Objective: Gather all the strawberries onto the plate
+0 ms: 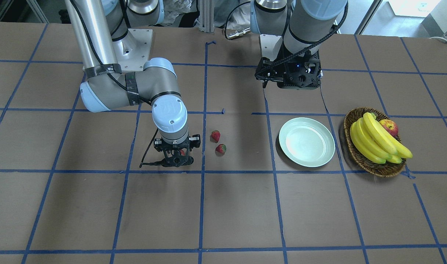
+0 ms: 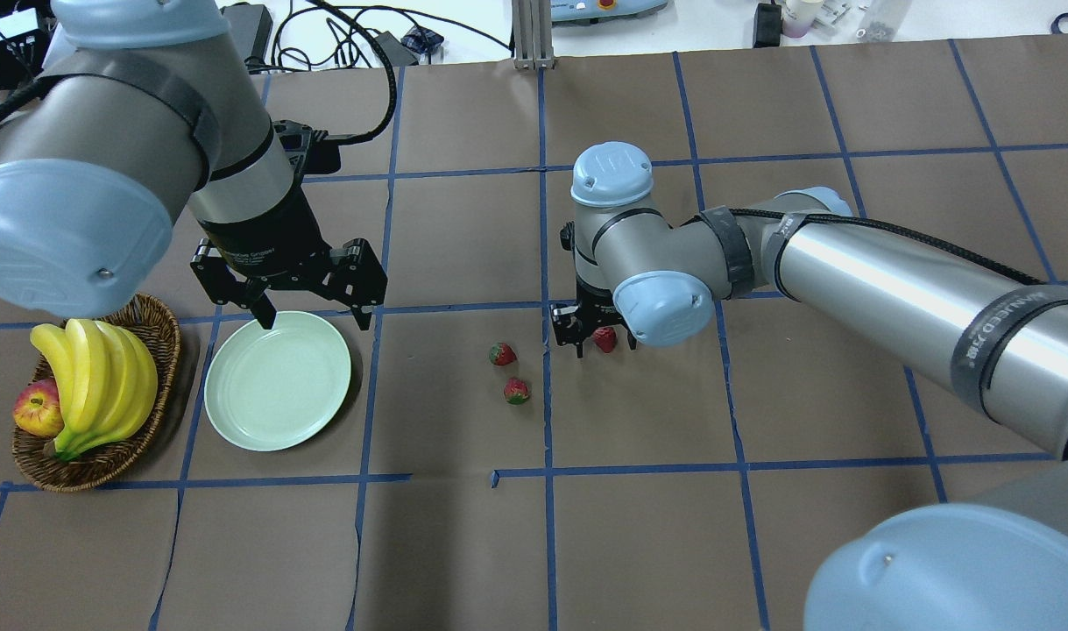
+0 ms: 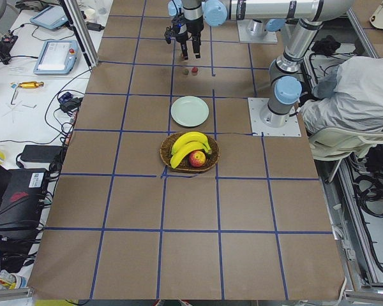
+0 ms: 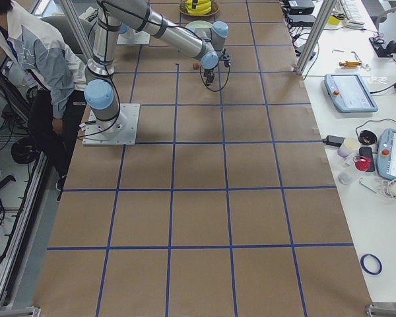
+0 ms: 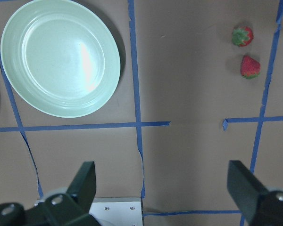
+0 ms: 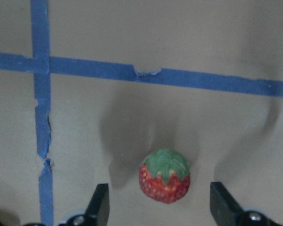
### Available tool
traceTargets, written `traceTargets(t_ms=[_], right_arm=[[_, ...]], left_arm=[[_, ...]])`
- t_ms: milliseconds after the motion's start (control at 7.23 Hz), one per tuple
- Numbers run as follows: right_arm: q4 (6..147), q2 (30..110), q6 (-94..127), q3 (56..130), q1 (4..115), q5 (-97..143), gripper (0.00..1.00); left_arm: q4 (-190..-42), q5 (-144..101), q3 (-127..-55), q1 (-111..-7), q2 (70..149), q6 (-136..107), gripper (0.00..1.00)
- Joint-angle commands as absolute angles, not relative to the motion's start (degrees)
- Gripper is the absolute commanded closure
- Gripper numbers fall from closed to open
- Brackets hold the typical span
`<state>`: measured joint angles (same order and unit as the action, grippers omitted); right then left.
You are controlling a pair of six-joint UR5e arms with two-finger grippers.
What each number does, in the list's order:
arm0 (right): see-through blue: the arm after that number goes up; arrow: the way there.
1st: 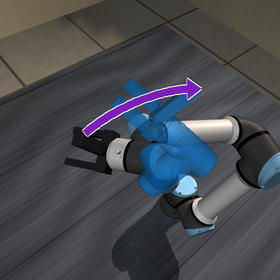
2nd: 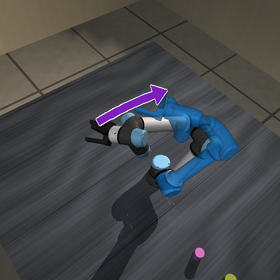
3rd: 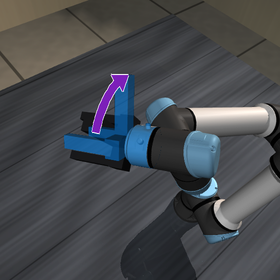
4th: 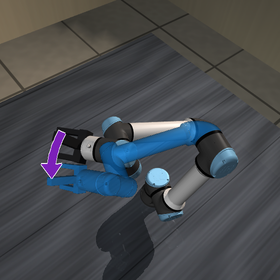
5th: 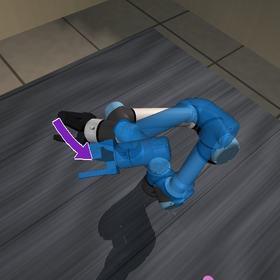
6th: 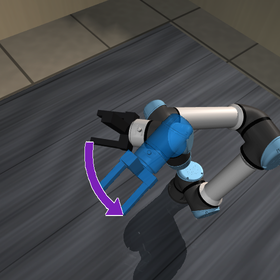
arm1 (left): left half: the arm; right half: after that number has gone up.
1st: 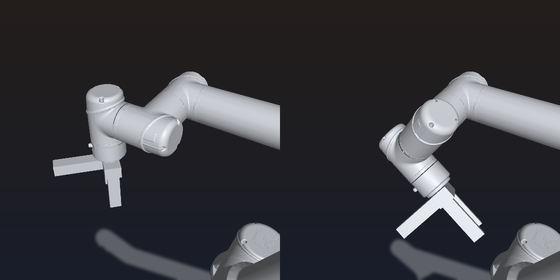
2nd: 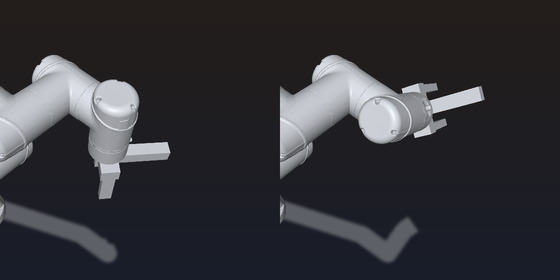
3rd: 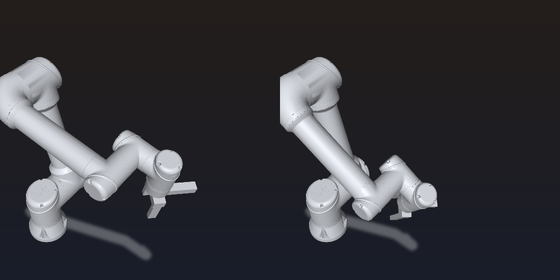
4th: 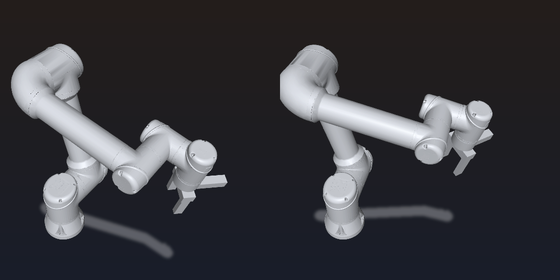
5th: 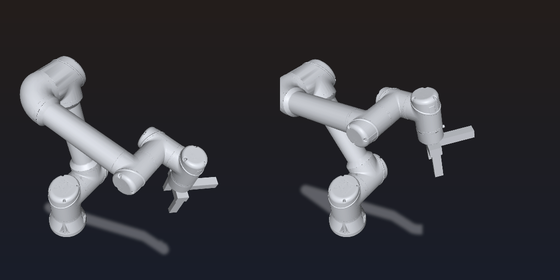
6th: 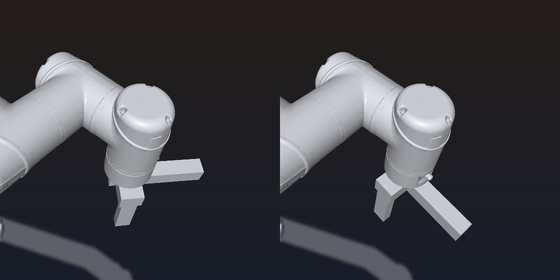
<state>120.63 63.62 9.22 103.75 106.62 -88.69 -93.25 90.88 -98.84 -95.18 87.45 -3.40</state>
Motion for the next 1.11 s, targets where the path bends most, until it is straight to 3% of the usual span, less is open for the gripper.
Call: traceTargets(t_ms=[0, 553, 968], right_arm=[[120.8, 63.5, 8.6, 103.6, 106.5, -88.9, 1.0], [120.7, 64.2, 7.5, 102.7, 106.5, -89.2, 1.0], [113.3, 67.8, 8.4, 94.8, 106.6, -88.5, 1.0]], left_arm=[[-93.3, 90.9, -98.9, -95.2, 87.5, -3.4, 0.0], [-93.3, 91.1, -98.2, -94.9, 87.4, -3.0, 0.0], [-93.4, 91.1, -96.9, -90.9, 86.2, -1.2, 0.0]])
